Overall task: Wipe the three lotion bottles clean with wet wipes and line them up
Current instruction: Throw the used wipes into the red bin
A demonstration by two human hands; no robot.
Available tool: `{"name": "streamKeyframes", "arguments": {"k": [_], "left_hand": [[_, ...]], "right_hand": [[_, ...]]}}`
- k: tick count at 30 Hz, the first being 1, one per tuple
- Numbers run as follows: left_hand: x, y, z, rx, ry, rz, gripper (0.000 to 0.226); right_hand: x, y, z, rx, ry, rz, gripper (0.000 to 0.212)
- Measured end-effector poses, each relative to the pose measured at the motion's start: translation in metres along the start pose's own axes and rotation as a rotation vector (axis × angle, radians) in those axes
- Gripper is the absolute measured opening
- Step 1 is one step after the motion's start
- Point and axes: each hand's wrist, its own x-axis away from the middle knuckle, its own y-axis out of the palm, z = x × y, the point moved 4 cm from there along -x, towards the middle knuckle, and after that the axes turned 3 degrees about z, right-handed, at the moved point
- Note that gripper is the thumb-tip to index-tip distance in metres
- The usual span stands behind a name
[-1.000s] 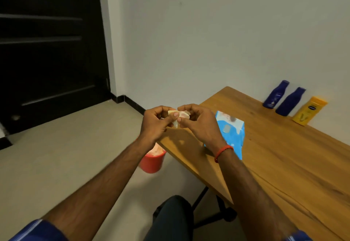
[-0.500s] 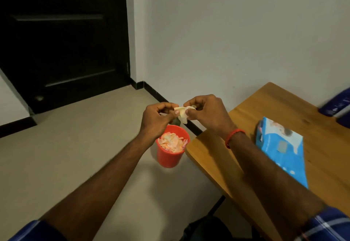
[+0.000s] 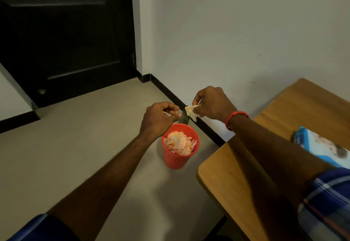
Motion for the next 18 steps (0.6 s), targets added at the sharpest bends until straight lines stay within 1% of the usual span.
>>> {"name": "streamKeyframes", "arguments": {"k": [4, 7, 9, 18], "left_hand": [[-0.012, 0.006, -0.014, -0.042, -0.008, -0.057, 0.023], [-0.019, 0.011, -0.02, -0.042, -0.016, -0.068, 0.022], [-0.022, 0.014, -0.022, -0.042, -0.016, -0.073, 0.02], [-0.028, 0.02, -0.021, -0.037, -0.014, -0.095, 0.019]], "right_hand": [[-0.013, 0.017, 0.015, 0.053, 0.021, -0.048, 0.016], [-0.022, 0.022, 0.024, 0.096, 0.027, -0.128, 0.016], [-0.029, 0.02, 0.025, 0.12, 0.021, -0.147, 0.017], [-0.063, 0.008, 0.03, 0.127, 0.105, -0.058, 0.021]]}}
